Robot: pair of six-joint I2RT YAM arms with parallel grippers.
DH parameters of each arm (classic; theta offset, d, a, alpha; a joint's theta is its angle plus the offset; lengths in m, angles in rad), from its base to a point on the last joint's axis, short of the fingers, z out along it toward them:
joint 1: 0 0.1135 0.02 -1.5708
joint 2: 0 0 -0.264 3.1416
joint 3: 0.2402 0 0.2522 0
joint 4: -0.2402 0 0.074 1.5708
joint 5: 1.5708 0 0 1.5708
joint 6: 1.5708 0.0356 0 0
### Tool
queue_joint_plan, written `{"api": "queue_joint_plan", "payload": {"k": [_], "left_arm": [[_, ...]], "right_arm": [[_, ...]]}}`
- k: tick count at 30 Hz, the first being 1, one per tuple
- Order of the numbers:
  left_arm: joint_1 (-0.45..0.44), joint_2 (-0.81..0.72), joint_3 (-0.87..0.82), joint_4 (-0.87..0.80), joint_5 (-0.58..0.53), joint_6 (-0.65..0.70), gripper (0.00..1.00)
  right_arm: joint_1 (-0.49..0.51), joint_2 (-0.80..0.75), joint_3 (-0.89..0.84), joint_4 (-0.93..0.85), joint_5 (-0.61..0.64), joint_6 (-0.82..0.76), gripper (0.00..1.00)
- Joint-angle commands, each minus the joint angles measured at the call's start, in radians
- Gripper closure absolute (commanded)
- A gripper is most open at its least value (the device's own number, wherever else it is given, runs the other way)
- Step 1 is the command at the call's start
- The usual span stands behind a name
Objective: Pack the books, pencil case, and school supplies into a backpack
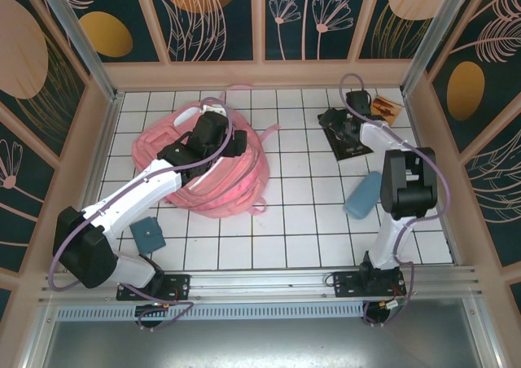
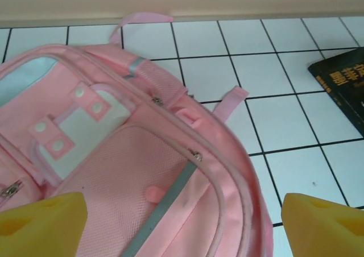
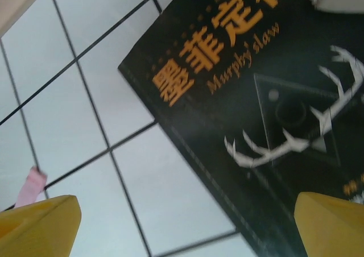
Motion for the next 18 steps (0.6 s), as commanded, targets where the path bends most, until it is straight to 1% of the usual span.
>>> {"api": "queue_joint_plan", "payload": {"k": [1,5,7,12,16,18], "left_arm": [[0.005,0.004,-0.017,0.046,0.028,-0.079,0.09],[0.005,0.003,-0.019,0.038,0.039,-0.108,0.07],[0.005,-0.001,-0.024,0.043,0.046,-0.119,0.06],[0.005,0.003,-0.028,0.053,0.072,-0.132,0.05],[0.005,0.018,-0.020,0.057,0.091,-0.138,0.04],[0.005,0.025,-0.017,0.059,0.103,-0.142,0.04]], "right_arm": [[-0.013,0.081,0.095,-0.078,0.036,-0.050,0.03],[-0.015,0.167,0.177,-0.124,0.016,-0.063,0.04],[-0.014,0.182,0.181,-0.126,0.002,-0.066,0.04],[-0.002,0.187,0.129,-0.112,-0.027,-0.045,0.05],[0.049,0.172,0.051,-0.100,-0.055,-0.023,0.07],[0.087,0.147,-0.002,-0.079,-0.105,-0.016,0.09]]}}
